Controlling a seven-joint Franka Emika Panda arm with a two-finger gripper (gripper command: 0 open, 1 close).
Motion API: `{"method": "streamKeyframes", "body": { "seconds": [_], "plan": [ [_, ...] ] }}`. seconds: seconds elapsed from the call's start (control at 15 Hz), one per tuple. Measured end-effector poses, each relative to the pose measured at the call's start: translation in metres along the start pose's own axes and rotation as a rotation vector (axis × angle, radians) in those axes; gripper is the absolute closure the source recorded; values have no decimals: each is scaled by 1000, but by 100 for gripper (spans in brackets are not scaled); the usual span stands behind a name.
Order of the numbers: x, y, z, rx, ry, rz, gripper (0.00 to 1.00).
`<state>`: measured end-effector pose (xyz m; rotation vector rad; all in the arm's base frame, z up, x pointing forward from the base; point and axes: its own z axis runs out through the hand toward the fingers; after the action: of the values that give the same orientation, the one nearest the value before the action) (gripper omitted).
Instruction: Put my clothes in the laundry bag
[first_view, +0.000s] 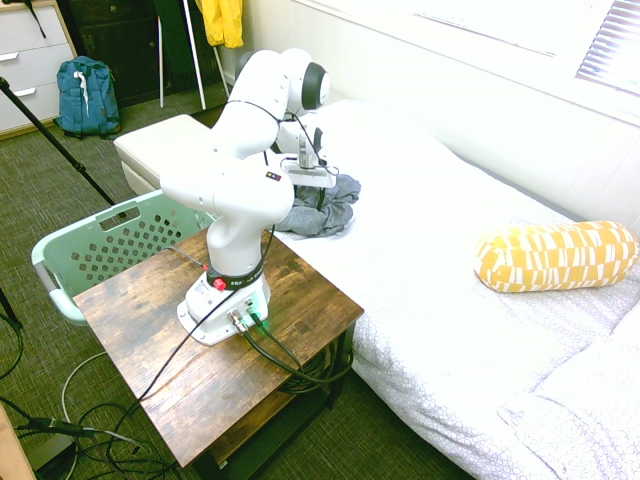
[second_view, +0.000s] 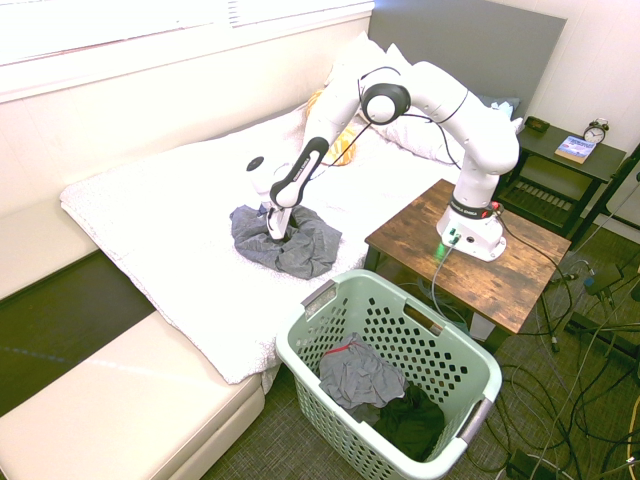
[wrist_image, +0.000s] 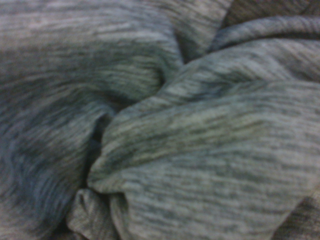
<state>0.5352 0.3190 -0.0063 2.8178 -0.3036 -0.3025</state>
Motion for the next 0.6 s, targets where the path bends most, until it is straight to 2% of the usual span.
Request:
{"method": "streamKeyframes", "body": {
  "seconds": [0.6],
  "plan": [
    [-1, 1, 1, 16, -40, -29, 100]
  ]
}}
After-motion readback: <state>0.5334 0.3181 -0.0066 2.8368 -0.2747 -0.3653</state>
